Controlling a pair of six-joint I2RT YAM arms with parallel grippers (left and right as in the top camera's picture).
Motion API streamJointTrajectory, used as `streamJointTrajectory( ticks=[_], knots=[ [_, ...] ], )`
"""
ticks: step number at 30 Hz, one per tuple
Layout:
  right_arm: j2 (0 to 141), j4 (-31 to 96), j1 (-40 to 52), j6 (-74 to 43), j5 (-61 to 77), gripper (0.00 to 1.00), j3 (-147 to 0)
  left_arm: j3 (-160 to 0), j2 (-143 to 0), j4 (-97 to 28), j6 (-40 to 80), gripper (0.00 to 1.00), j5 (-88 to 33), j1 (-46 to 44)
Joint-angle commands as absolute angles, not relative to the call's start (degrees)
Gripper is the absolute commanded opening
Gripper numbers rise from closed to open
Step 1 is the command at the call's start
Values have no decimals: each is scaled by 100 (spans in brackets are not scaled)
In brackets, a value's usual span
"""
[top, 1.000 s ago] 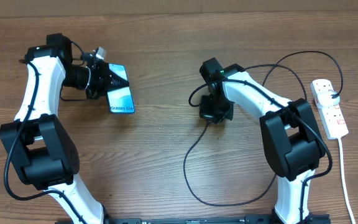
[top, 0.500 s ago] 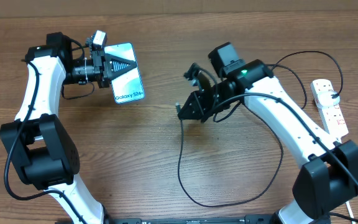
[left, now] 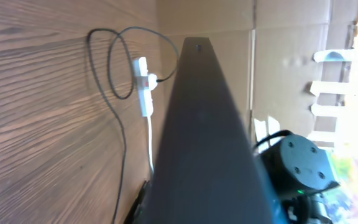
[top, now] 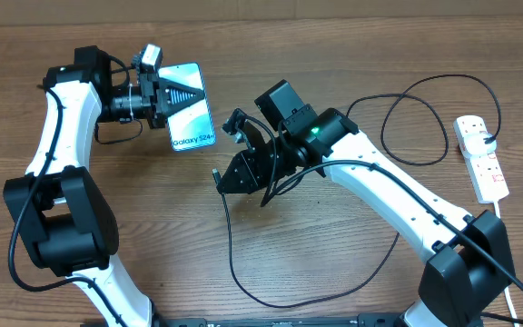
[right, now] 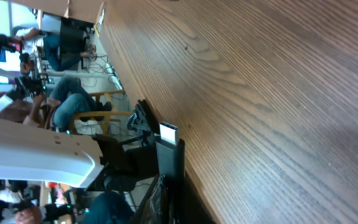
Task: Plug charger to phone and switch on socket
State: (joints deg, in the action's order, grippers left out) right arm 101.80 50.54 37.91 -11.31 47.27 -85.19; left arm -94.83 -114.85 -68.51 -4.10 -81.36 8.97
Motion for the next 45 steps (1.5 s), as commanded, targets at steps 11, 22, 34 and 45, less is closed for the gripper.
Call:
streamJointTrajectory(
  ticks=[11, 22, 34, 45],
  knots=[
    [10147, 5017, 3968, -1376, 4676, 4, -8952, -9496, -11312, -6700, -185, 4, -8036, 458],
    [10147, 5006, 3968, -1597, 4191, 4, -8956, -9496, -11314, -6698, 3, 4, -7822, 228],
    [10147, 4950, 3968, -1959, 3710, 4, -8965, -9496, -11312, -6593, 27, 4, -7443, 224],
    [10147, 4823, 3968, -2086, 3710, 4, -8965, -9496, -11312, -6593, 27, 4, -7456, 222]
  ],
)
